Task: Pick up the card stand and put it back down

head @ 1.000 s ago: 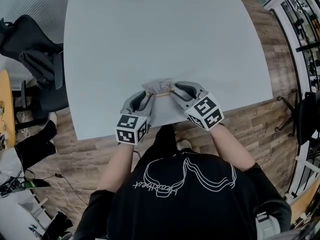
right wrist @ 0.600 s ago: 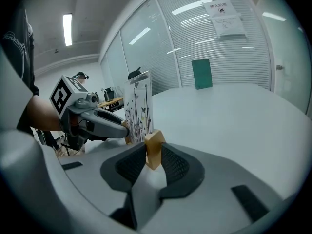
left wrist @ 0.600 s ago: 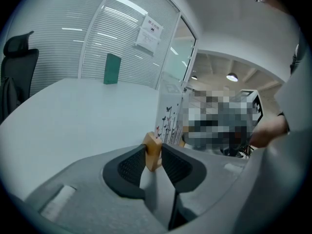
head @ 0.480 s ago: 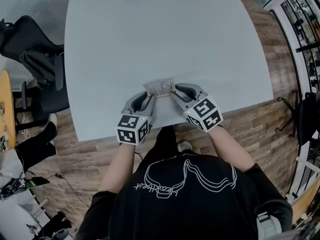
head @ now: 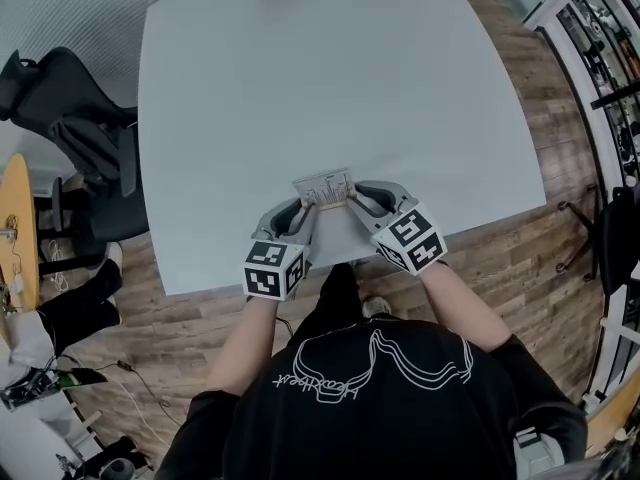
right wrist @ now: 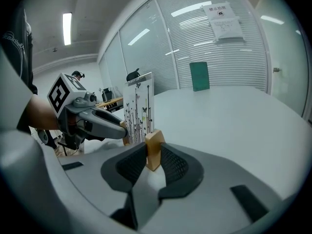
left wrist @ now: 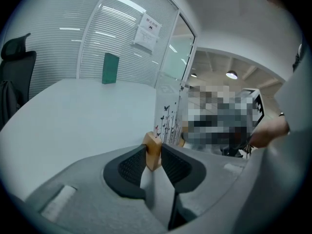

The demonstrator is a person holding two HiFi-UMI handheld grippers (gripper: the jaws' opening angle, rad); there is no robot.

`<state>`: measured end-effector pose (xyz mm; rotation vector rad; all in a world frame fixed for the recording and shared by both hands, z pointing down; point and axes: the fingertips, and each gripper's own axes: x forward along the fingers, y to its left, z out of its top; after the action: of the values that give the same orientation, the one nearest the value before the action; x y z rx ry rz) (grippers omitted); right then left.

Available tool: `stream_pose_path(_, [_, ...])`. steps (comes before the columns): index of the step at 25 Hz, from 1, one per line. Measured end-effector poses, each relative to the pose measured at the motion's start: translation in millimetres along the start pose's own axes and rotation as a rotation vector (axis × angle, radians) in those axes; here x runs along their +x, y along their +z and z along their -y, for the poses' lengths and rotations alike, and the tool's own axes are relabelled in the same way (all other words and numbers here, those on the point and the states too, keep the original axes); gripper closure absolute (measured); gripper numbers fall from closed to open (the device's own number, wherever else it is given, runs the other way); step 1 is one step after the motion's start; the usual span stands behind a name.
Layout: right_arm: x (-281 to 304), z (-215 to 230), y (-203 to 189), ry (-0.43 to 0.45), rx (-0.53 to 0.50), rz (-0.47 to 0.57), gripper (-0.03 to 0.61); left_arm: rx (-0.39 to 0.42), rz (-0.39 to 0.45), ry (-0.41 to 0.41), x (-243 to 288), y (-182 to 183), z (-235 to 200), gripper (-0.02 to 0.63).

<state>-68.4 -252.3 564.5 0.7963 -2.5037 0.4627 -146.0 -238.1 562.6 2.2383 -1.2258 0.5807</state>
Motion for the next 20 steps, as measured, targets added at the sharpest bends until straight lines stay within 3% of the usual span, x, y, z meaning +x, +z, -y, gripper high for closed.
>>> stream_pose_path(9, [-18.0,-0.2,6.5,-0.006,-0.002,0.024,0.486,0.043,-0.002,-0.004,-7.6,11.6,15.0,0.512])
stream_pose_path(20, [-97.6,-34.4,29.1,0.002,-0.03,0.096,0.488,0.044,0.074,0.012,-67.4,33.7,80.3,0.512])
